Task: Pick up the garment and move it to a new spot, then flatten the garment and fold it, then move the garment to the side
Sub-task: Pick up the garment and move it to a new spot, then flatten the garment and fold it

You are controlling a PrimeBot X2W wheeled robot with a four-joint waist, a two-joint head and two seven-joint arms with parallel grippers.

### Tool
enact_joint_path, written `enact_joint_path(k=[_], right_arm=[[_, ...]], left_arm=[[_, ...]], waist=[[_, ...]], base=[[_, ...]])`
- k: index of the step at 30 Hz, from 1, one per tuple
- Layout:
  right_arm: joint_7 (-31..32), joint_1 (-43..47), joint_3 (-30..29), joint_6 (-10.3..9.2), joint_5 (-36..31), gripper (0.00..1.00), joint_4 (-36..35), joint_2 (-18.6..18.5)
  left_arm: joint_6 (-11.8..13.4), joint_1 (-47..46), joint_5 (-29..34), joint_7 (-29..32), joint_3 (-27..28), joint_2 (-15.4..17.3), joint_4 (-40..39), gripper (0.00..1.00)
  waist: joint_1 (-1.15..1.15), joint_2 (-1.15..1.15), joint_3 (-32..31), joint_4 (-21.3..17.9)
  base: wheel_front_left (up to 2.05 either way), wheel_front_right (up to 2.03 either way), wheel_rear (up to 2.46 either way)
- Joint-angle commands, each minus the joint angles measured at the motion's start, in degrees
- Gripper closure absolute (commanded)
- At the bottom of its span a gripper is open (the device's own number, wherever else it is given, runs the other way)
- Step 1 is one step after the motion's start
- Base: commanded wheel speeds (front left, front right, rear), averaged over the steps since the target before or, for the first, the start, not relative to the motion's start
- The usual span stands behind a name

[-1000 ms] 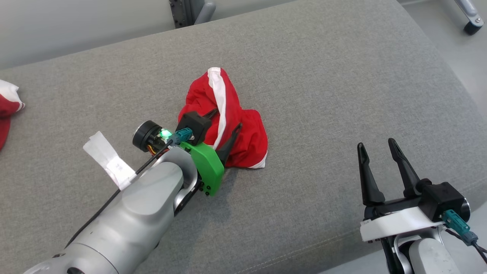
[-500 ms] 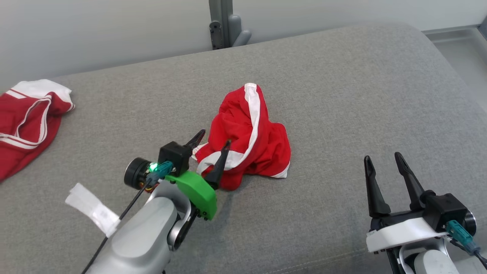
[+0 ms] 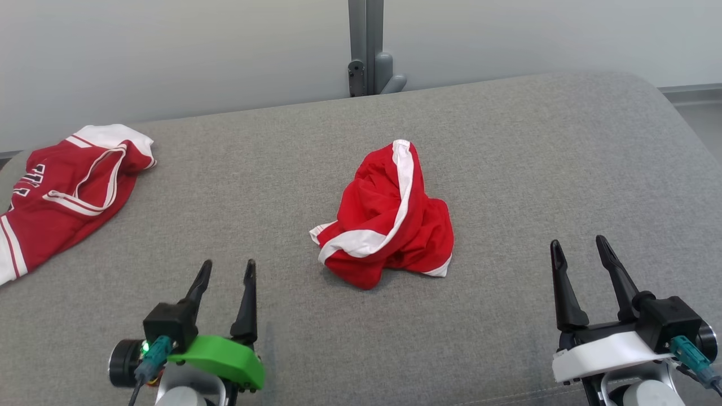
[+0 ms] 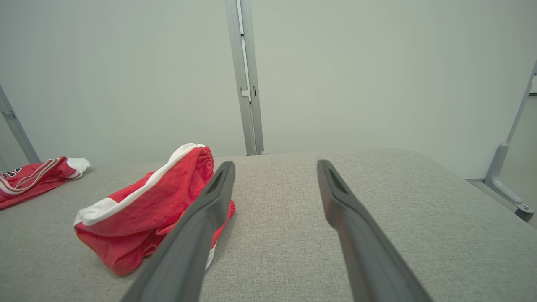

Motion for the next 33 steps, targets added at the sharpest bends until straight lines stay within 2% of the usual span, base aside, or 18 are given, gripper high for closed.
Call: enact_joint_path(k=[1,10,15,24,33], right_arm=[[-0.22,0.84,-0.19,-0.03,-0.32,0.0,-0.18,-0.15],[-0.22,2.68,-0.58,-0.04,0.25,0.0,-0.33,-0.15],[-0.22,2.84,-0.16,-0.04,0.67,0.0,-0.41,-0.16],[-0.22,2.44,0.11,-0.04,0.92,0.0,-0.34,-0.15],[-0.22,2.15,0.04,-0.03,0.79,0.0,-0.18,-0.15]], left_arm=[[0.2,2.13,1.27,-0.01,1.66,-0.05,-0.93,0.0],[-1.07,10.58,7.41,-0.02,10.99,-3.48,-5.47,0.0],[-2.86,13.45,9.85,-0.02,15.31,-5.37,-7.01,0.0],[-6.03,14.11,12.98,-0.02,18.72,-7.76,-5.91,0.0],[-8.06,13.33,14.59,-0.02,20.84,-8.99,-4.47,0.0]], waist=[[0.0,0.58,-0.34,0.32],[0.0,0.58,-0.76,1.32],[0.0,0.58,-0.66,0.93],[0.0,0.58,-0.48,0.78],[0.0,0.58,-0.1,0.77]], base=[[0.0,0.0,0.0],[0.0,0.0,0.0],[0.0,0.0,0.0],[0.0,0.0,0.0],[0.0,0.0,0.0]])
